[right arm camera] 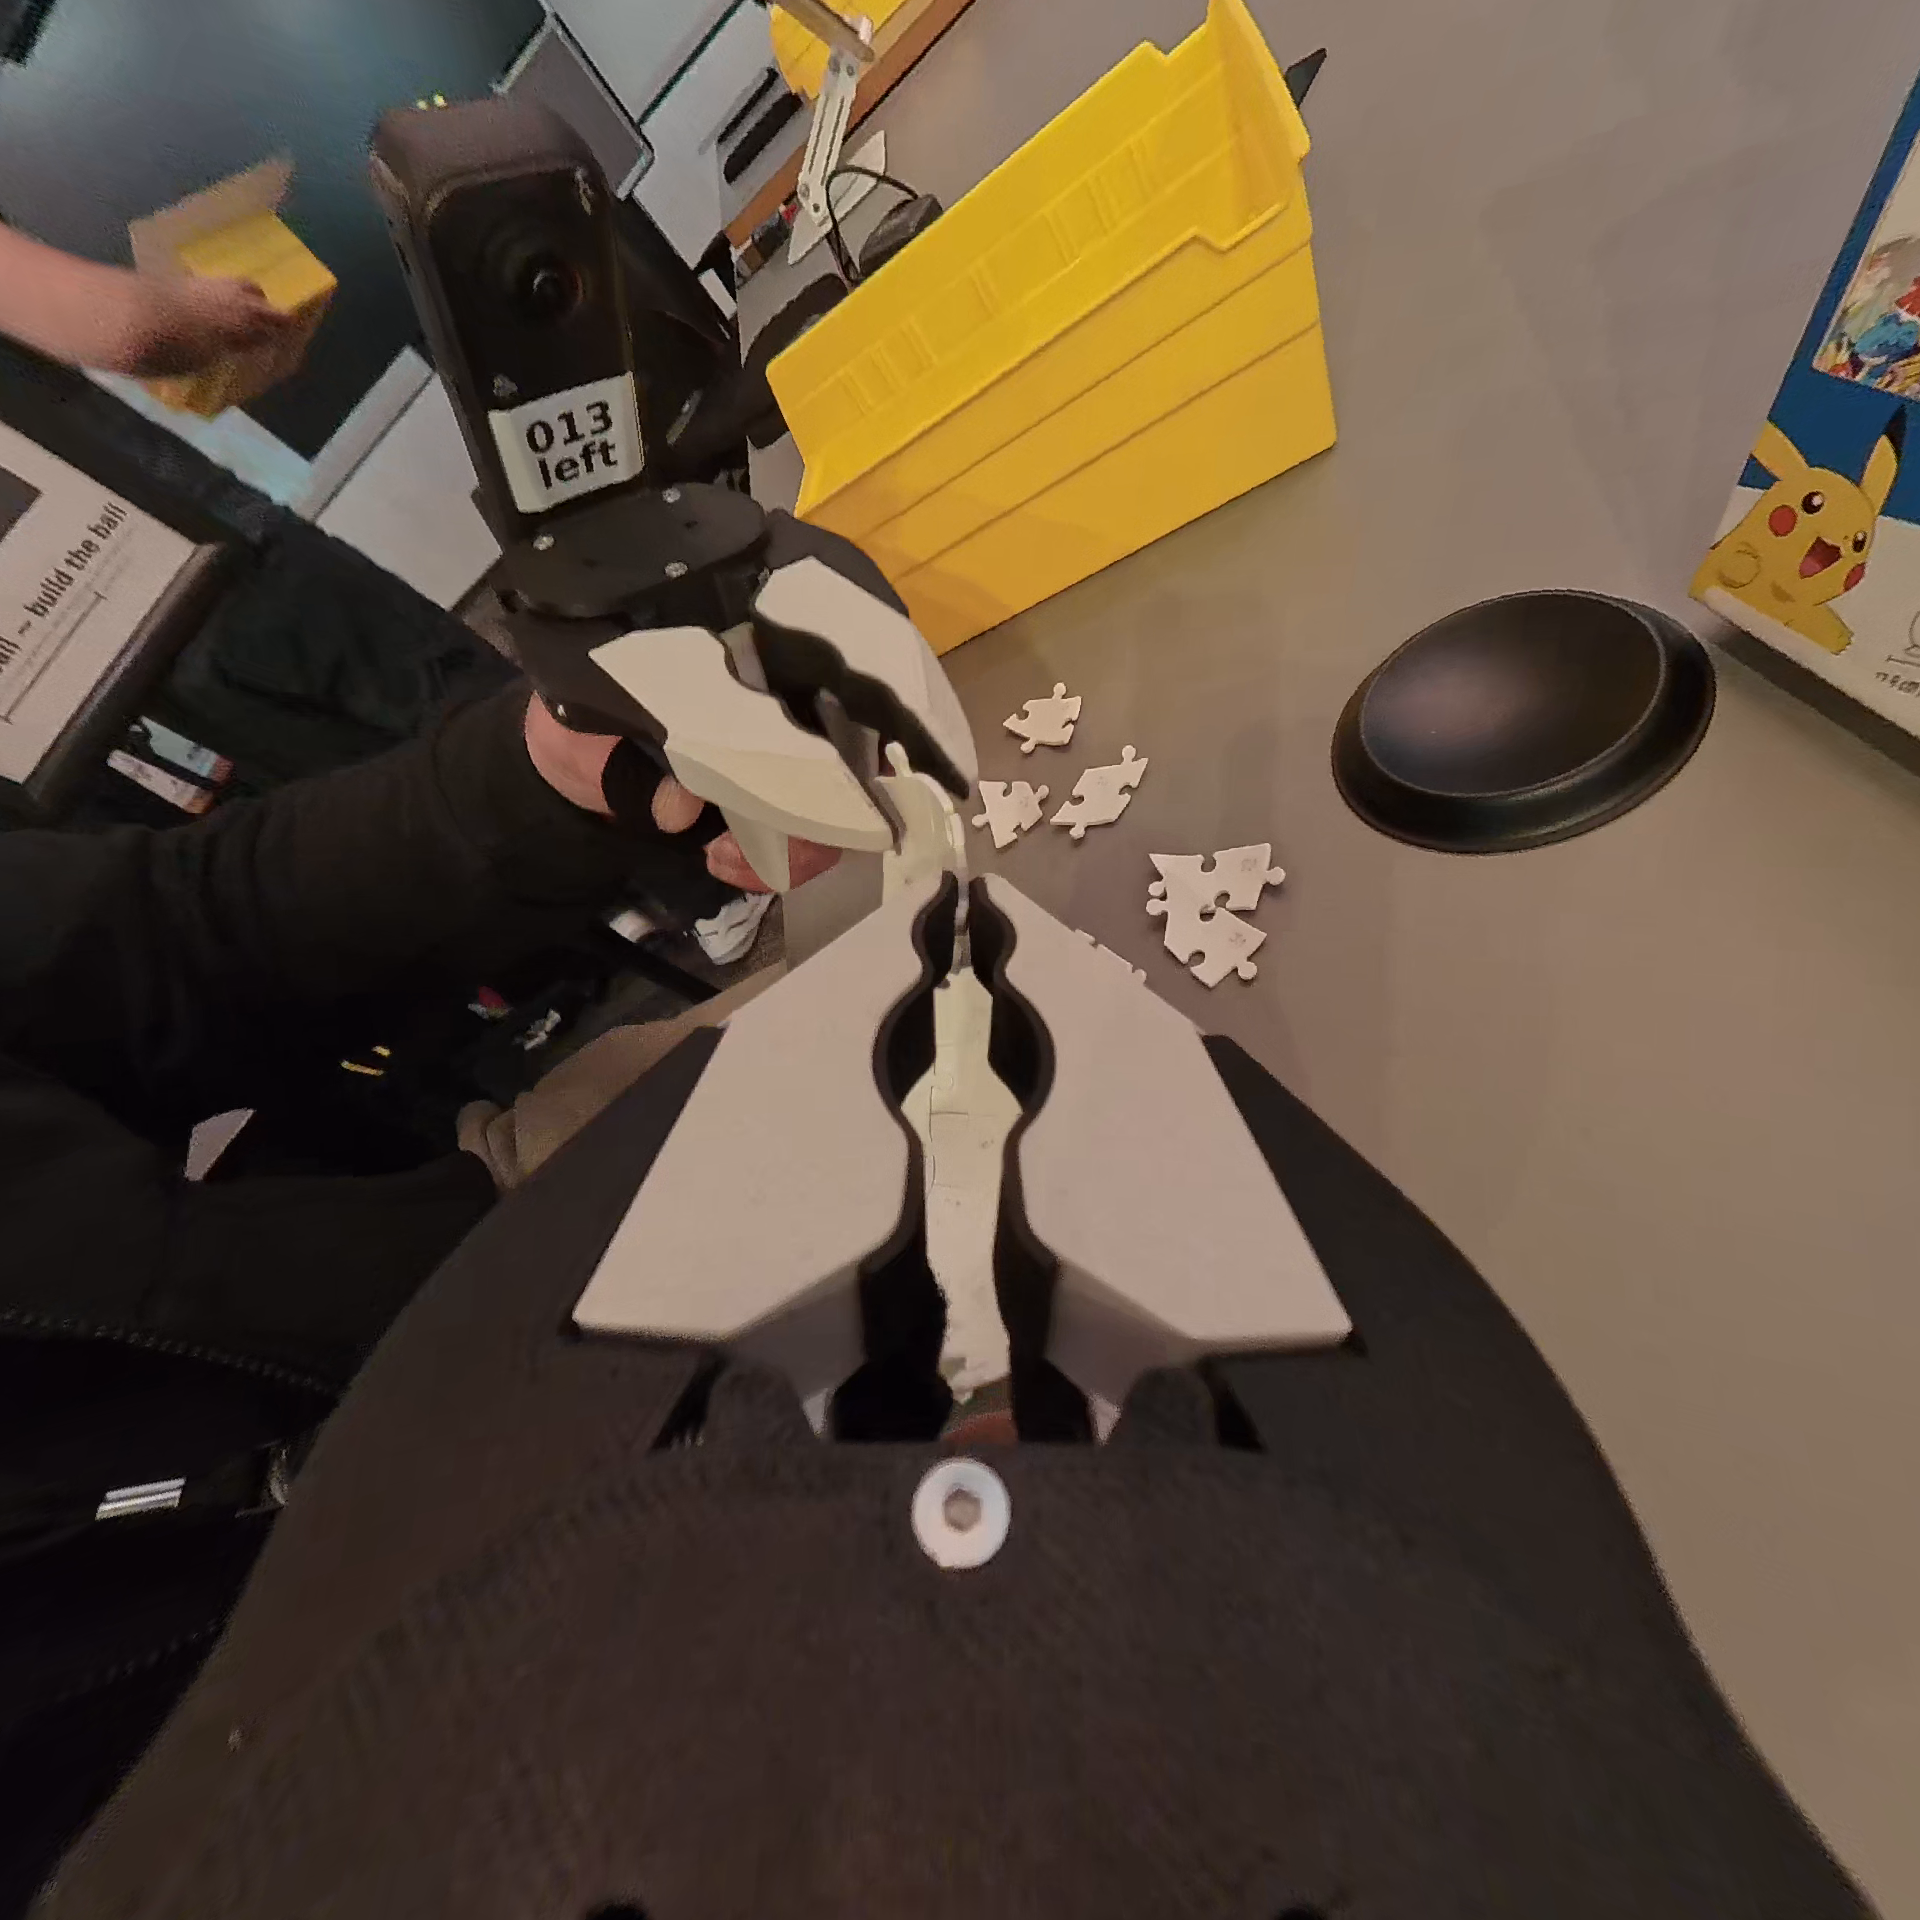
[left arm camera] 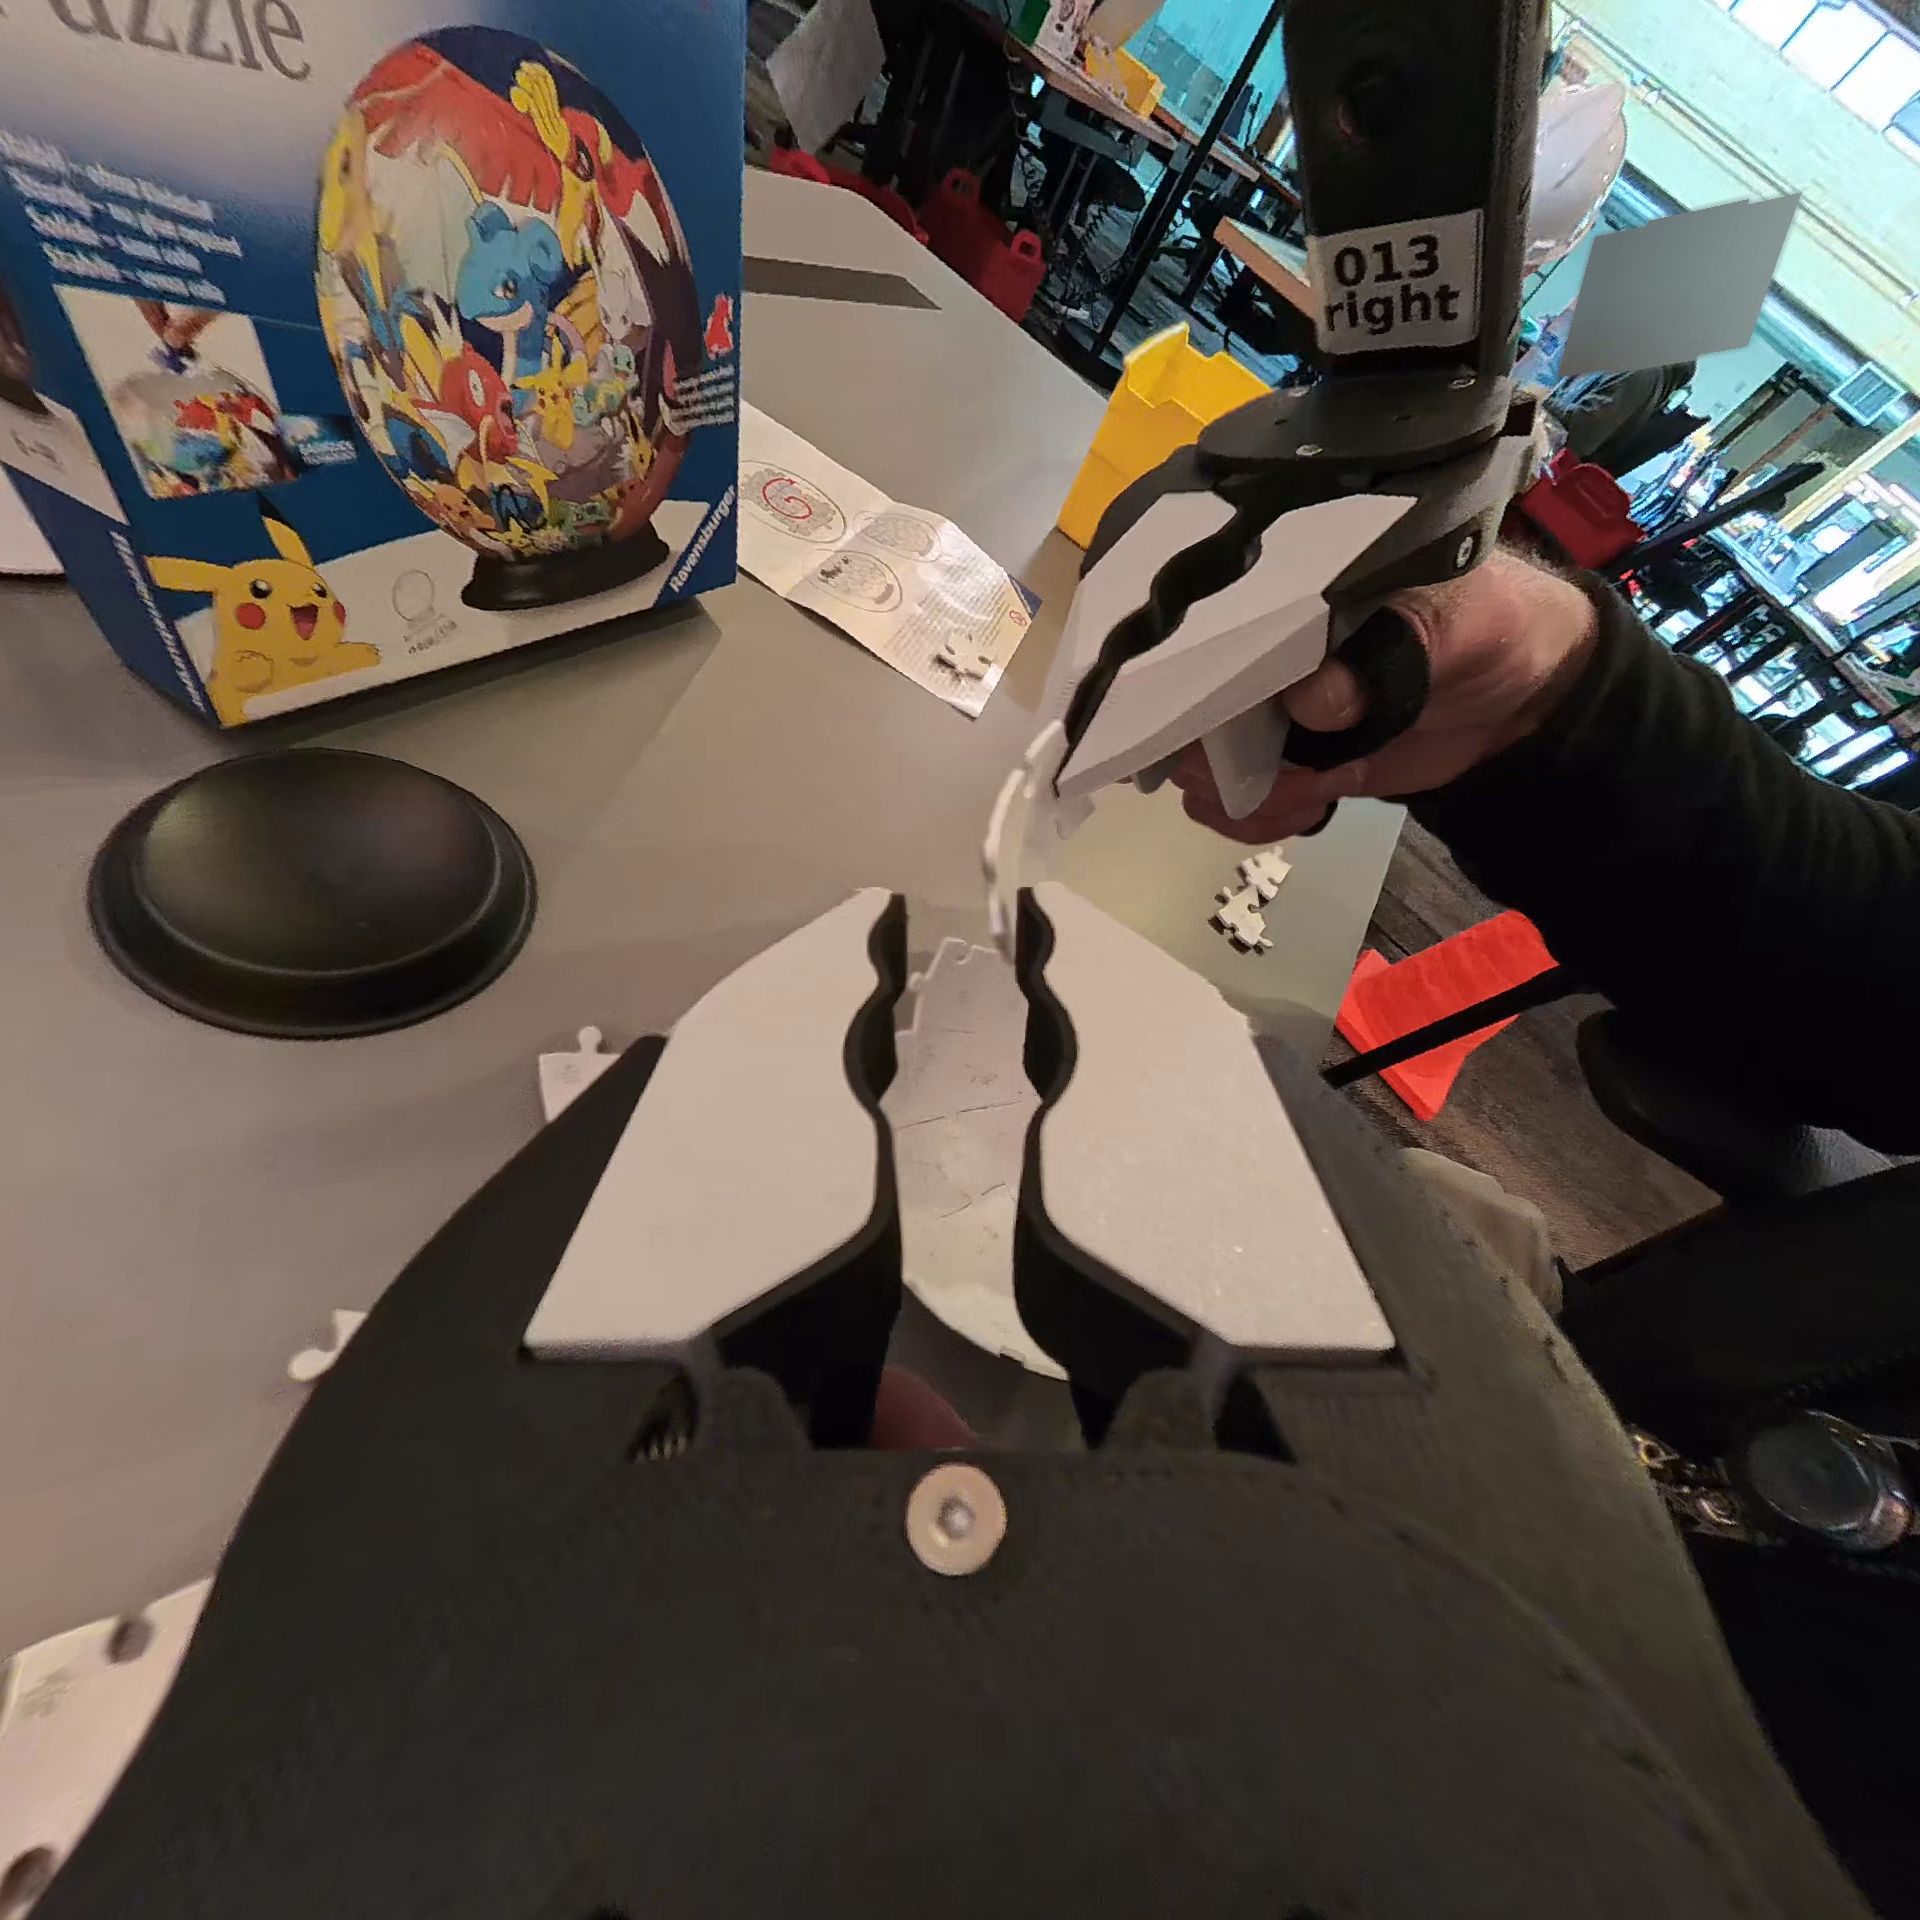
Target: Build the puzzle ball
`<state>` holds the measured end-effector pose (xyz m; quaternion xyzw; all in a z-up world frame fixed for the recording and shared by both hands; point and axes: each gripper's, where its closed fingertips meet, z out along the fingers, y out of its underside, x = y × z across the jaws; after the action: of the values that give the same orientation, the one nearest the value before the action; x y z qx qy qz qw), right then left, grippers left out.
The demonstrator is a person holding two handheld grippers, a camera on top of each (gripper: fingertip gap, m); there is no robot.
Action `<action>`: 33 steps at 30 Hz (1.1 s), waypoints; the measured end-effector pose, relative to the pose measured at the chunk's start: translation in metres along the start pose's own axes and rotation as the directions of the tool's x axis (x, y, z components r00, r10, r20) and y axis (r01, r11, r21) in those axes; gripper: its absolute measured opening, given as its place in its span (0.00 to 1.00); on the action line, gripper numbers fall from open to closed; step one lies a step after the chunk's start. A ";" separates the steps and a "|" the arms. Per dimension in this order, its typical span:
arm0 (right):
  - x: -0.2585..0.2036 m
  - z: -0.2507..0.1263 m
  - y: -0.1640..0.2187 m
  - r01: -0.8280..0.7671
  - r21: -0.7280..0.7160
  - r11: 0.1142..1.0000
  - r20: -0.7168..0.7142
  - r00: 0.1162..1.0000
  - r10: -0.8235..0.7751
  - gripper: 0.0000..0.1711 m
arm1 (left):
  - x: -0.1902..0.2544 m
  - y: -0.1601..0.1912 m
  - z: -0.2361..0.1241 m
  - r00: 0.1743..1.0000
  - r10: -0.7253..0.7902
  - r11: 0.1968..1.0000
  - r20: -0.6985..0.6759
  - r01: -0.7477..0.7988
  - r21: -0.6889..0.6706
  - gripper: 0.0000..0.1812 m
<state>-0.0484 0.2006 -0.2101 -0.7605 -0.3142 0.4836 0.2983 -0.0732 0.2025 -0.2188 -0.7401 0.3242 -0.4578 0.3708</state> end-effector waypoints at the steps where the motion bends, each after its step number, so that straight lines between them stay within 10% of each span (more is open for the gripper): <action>1: -0.001 -0.002 0.000 0.008 -0.013 1.000 0.002 1.000 -0.008 0.00 | 0.000 -0.003 -0.002 1.000 0.012 1.000 -0.002 -0.012 0.001 0.11; 12: -0.009 0.000 0.008 0.147 -0.233 0.961 0.006 0.989 -0.150 0.00 | 0.017 0.011 0.013 0.976 0.211 0.955 -0.049 -0.217 -0.200 0.05; 24: -0.012 -0.002 -0.016 0.078 -0.013 0.997 0.054 0.996 -0.078 0.12 | 0.019 -0.017 0.005 0.995 -0.034 0.996 -0.096 0.042 0.082 0.01; 33: -0.012 0.000 -0.020 0.063 0.029 0.998 0.095 0.993 -0.066 0.00 | 0.021 -0.012 0.010 0.993 -0.054 0.995 -0.104 0.062 0.082 0.09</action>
<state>-0.0555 0.2039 -0.1888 -0.7218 -0.3462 0.5138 0.3083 -0.0542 0.1939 -0.2025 -0.7085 0.3013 -0.5188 0.3716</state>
